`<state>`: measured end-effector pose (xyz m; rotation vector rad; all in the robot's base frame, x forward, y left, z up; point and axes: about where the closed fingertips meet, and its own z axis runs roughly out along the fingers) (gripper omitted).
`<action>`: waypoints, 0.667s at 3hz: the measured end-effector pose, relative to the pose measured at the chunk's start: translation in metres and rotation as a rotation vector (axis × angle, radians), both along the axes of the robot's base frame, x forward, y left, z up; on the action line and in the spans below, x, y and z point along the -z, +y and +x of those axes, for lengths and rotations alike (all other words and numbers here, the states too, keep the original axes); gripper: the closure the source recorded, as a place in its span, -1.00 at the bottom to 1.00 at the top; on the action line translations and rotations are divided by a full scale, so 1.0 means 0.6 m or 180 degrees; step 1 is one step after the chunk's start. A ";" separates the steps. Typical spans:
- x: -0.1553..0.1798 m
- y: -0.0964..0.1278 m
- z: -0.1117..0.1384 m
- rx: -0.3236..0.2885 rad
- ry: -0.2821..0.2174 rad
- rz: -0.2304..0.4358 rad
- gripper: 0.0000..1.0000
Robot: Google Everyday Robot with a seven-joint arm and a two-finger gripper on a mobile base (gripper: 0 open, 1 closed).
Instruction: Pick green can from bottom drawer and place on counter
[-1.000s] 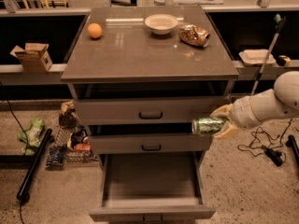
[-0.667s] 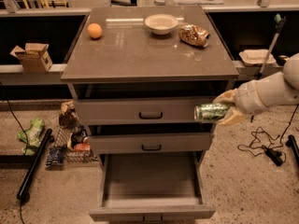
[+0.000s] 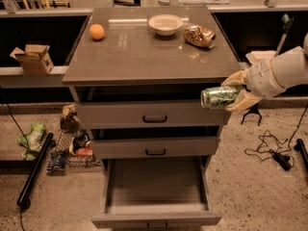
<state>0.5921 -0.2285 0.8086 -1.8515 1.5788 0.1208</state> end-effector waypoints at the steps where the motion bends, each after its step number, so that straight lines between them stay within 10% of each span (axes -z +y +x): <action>1: -0.012 0.009 0.014 -0.0002 0.0024 0.0023 1.00; 2: -0.055 0.022 0.056 0.0060 0.0111 0.0152 1.00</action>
Offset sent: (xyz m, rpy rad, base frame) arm 0.0828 0.0085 0.1083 0.1072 -0.0005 -0.0772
